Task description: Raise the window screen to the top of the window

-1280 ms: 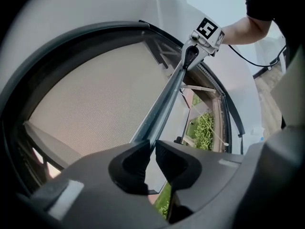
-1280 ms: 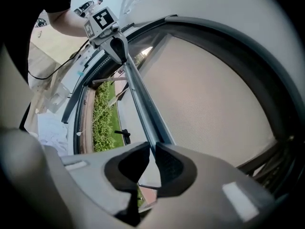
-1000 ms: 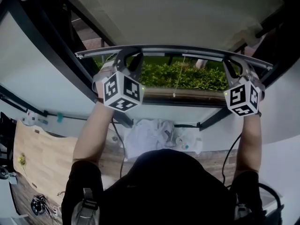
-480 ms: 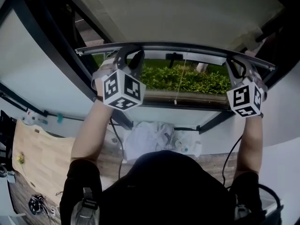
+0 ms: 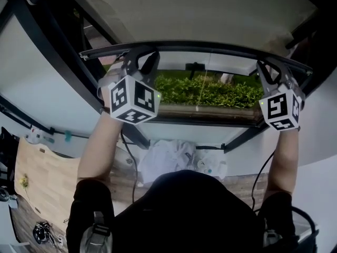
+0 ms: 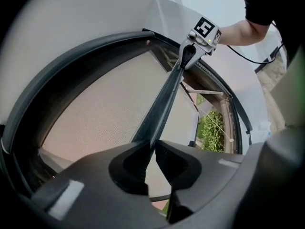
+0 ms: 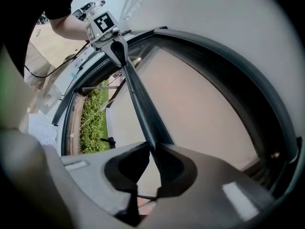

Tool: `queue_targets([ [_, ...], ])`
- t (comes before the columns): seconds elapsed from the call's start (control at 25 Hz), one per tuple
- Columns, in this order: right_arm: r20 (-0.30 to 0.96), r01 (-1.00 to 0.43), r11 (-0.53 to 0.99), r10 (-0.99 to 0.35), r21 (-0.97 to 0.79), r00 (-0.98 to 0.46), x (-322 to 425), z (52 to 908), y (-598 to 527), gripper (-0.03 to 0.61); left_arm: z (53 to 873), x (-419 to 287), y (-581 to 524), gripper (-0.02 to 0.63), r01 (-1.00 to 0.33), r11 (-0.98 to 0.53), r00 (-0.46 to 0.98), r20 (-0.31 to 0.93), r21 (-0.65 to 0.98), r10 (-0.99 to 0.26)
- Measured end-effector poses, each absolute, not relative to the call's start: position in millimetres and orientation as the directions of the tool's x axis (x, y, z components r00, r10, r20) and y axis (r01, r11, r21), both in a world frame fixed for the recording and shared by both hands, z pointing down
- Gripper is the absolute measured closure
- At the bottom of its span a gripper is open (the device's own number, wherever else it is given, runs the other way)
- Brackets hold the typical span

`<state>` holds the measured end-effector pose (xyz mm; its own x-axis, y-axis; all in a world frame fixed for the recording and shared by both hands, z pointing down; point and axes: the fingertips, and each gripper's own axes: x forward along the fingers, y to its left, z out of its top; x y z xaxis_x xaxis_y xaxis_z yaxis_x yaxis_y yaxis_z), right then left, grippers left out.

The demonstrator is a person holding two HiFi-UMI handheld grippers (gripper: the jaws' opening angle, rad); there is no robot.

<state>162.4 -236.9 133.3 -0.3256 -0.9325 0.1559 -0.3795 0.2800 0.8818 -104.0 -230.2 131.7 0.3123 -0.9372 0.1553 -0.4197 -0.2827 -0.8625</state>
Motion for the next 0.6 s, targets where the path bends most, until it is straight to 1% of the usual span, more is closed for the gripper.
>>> queue_targets([
  [0.12, 0.161, -0.371, 0.285, -0.930, 0.884, -0.329, 163, 126, -237, 0.540, 124, -103, -231, 0.574, -0.409, -0.302, 0.315, 0.177, -0.861, -0.932],
  [0.24, 0.137, -0.372, 0.261, -0.934, 0.891, -0.330, 163, 116, -236, 0.540, 114, -103, -229, 0.575, -0.406, -0.274, 0.319, 0.146, -0.872, -0.936],
  [0.44, 0.148, -0.389, 0.282, -0.929, 0.877, -0.340, 164, 113, -235, 0.540, 111, -103, -229, 0.575, -0.400, -0.254, 0.311, 0.130, -0.881, -0.942],
  [0.6, 0.128, -0.390, 0.263, -0.932, 0.882, -0.340, 164, 104, -235, 0.540, 102, -103, -228, 0.575, -0.407, -0.229, 0.311, 0.101, -0.884, -0.945],
])
